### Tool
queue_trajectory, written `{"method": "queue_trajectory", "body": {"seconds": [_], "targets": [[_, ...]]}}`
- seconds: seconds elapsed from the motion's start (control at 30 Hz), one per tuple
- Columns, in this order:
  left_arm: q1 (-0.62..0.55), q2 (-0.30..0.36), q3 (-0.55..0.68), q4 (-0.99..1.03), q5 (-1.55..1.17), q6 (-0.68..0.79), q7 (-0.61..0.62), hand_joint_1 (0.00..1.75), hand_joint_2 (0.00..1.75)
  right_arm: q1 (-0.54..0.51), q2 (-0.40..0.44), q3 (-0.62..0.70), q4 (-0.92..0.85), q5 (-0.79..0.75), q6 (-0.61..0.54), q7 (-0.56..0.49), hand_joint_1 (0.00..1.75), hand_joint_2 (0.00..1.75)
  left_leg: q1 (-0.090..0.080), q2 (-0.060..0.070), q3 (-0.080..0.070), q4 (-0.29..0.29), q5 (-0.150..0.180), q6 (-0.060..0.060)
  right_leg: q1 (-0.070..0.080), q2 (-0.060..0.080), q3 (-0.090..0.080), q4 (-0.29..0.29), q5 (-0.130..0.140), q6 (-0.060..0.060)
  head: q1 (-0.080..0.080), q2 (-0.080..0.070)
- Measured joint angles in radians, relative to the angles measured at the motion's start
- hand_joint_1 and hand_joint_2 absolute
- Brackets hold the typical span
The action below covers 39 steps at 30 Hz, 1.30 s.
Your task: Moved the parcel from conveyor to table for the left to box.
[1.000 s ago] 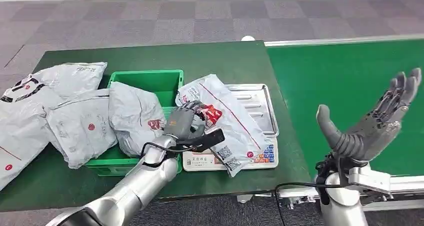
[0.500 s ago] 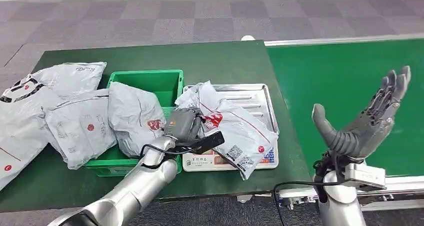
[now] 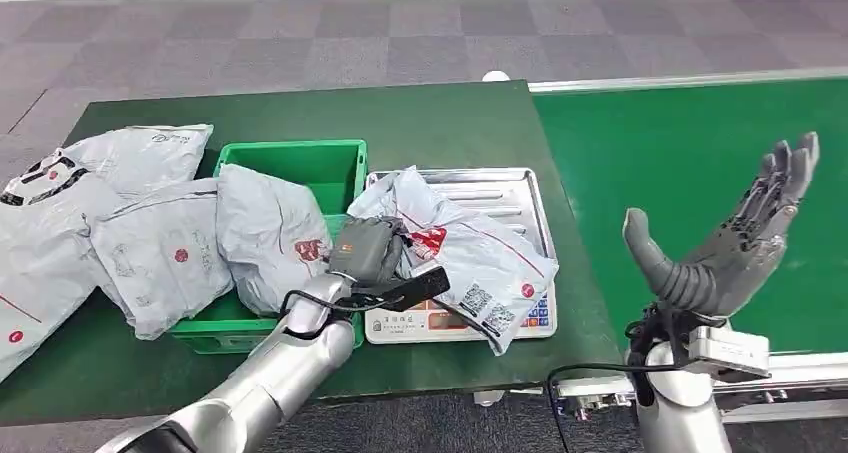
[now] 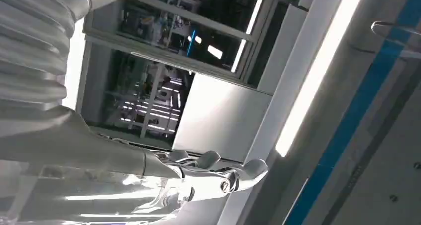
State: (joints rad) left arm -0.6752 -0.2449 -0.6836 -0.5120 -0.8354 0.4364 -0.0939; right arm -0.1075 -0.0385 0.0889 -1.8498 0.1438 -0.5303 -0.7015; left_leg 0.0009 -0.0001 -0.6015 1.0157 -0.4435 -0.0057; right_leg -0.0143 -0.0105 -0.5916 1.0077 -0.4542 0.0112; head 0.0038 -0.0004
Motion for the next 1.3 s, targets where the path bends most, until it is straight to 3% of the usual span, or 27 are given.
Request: {"method": "queue_trajectory", "body": {"seconds": [0.27, 0.33, 0.43, 0.53, 0.63, 1.07, 1.17, 1.3], "targets": [[0.056, 0.004, 0.058, -0.074, 0.064, 0.097, -0.179, 1.75, 1.75, -0.001, 0.000, 0.000, 0.005, -0.009, 0.000, 0.000, 0.00, 1.75, 0.000, 0.000, -0.001, 0.000, 0.000, 0.000, 0.000, 0.000, -0.001, 0.000, 0.000, 0.000, 0.000, 0.000], [0.112, -0.008, 0.098, -0.162, -0.015, 0.189, -0.366, 1.75, 1.75, -0.001, 0.000, 0.000, 0.005, -0.019, 0.001, 0.000, 0.00, 1.75, -0.001, 0.000, -0.001, 0.000, 0.000, 0.000, 0.000, 0.000, -0.002, 0.000, 0.000, 0.000, 0.000, 0.000], [0.231, -0.042, 0.287, -0.477, -0.270, 0.264, -0.651, 1.75, 1.75, -0.005, 0.001, 0.000, 0.010, -0.019, 0.000, 0.000, 0.00, 1.75, -0.001, 0.001, -0.006, 0.000, 0.000, 0.000, -0.001, 0.001, -0.006, 0.000, 0.000, 0.000, 0.002, 0.000], [0.241, -0.056, 0.465, -0.636, -0.239, 0.266, -0.616, 1.75, 1.75, -0.001, 0.005, -0.002, 0.011, -0.021, -0.001, -0.001, 0.00, 1.75, -0.001, 0.008, -0.002, 0.000, -0.003, -0.002, -0.001, 0.008, -0.006, 0.000, 0.000, 0.000, 0.000, 0.000], [0.260, -0.052, 0.573, -0.749, -0.216, 0.268, -0.605, 1.75, 1.75, 0.006, 0.004, -0.012, 0.011, -0.028, -0.001, 0.000, 0.00, 1.75, 0.000, 0.006, -0.003, 0.000, -0.001, -0.001, 0.001, 0.006, -0.006, 0.000, 0.000, 0.000, 0.000, 0.000], [0.307, -0.051, 0.628, -0.988, -0.218, 0.267, -0.605, 1.75, 1.75, 0.003, 0.005, -0.013, 0.011, -0.037, 0.011, 0.000, 0.00, 1.75, 0.000, 0.003, -0.004, 0.000, 0.000, -0.001, 0.000, 0.003, -0.006, 0.000, 0.000, 0.000, 0.000, 0.000], [0.310, -0.058, 0.637, -1.006, -0.317, 0.267, -0.599, 1.75, 1.75, 0.003, 0.005, -0.013, 0.011, -0.039, 0.013, 0.000, 0.00, 1.75, 0.000, 0.002, -0.004, 0.000, 0.000, -0.001, 0.000, 0.002, -0.006, 0.000, 0.000, 0.000, 0.000, 0.000], [0.285, -0.062, 0.710, -0.915, -0.544, 0.261, -0.493, 1.75, 1.75, 0.000, 0.005, -0.013, 0.011, -0.037, 0.015, 0.000, 0.00, 1.75, 0.000, 0.003, -0.004, 0.000, 0.000, -0.001, 0.000, 0.003, -0.007, 0.000, 0.000, -0.001, 0.000, 0.000]]}}
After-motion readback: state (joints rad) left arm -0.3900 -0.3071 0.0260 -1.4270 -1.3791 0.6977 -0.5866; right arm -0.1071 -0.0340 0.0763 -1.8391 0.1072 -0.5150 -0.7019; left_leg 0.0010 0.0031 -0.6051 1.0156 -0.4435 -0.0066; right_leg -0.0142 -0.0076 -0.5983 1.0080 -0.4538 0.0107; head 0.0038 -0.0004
